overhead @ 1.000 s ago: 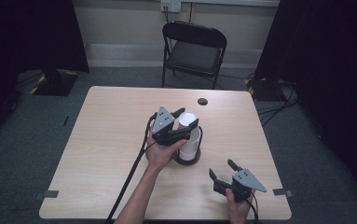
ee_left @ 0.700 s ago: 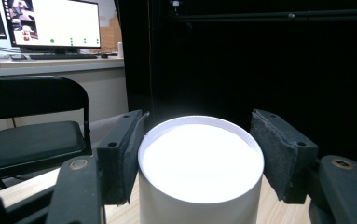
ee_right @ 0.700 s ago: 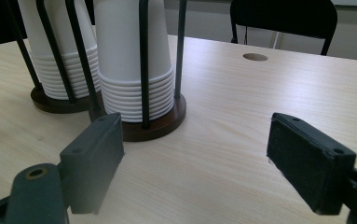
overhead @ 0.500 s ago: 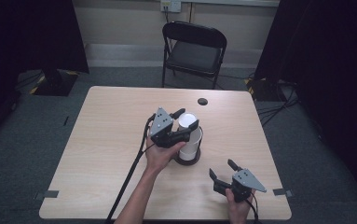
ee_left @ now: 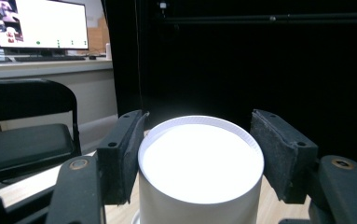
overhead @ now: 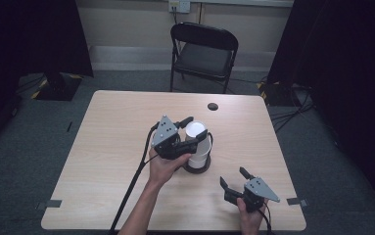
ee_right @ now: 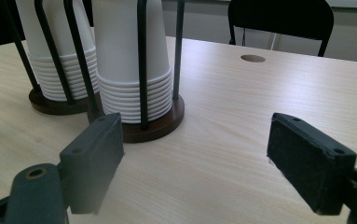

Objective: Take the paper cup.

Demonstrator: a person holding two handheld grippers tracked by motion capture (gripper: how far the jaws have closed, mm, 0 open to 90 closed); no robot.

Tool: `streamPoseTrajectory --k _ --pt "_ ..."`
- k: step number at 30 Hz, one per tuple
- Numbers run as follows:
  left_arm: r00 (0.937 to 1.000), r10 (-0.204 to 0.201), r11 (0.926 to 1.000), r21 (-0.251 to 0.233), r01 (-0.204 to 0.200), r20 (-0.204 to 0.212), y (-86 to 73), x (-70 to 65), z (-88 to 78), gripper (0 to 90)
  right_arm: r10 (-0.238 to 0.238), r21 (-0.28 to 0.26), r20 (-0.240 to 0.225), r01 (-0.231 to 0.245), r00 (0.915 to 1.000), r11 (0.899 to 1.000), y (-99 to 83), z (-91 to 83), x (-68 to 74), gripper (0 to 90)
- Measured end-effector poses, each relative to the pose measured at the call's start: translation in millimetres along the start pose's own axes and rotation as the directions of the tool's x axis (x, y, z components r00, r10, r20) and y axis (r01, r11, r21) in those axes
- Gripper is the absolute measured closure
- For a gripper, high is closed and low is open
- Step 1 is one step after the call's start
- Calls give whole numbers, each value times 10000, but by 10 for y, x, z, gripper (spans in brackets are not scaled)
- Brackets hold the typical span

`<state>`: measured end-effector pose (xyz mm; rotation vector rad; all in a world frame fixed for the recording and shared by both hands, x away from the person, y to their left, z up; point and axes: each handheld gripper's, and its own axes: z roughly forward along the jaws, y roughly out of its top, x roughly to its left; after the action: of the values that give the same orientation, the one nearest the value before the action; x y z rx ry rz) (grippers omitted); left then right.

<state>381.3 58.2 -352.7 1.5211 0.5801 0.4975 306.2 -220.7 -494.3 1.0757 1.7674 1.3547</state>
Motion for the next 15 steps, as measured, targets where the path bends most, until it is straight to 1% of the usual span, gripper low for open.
streamPoseTrajectory --k 2,4,5,7,10,12,13,15 --pt "9999 -99 9999 -27 99 39 -3 2 -29 363 -13 -7 8 13 10000 10000 0 1 -1 179" --pt "9994 -295 9995 -68 297 162 -19 12 -64 363 -12 -3 12 12 10000 10000 0 1 0 179" --pt "9990 -419 9991 -113 421 148 -36 12 -77 363 -15 -10 19 15 10000 10000 0 0 1 179" --pt "9987 -467 9989 -86 469 213 -65 15 -105 363 -14 -5 15 14 10000 10000 0 0 0 179" --pt "9976 -669 9976 -152 672 202 -83 2 -164 363 -12 -22 20 12 10000 10000 0 0 1 178" --pt "9978 -639 9977 -197 642 166 -90 -12 -206 363 -9 -6 17 9 10000 10000 0 -1 1 177" --pt "9977 -670 9975 -209 672 119 -92 -18 -221 363 -9 -6 17 9 10000 10000 0 -1 1 177" --pt "9972 -738 9970 -206 741 156 -102 -30 -249 363 -28 10 23 28 10000 10000 1 0 2 177"
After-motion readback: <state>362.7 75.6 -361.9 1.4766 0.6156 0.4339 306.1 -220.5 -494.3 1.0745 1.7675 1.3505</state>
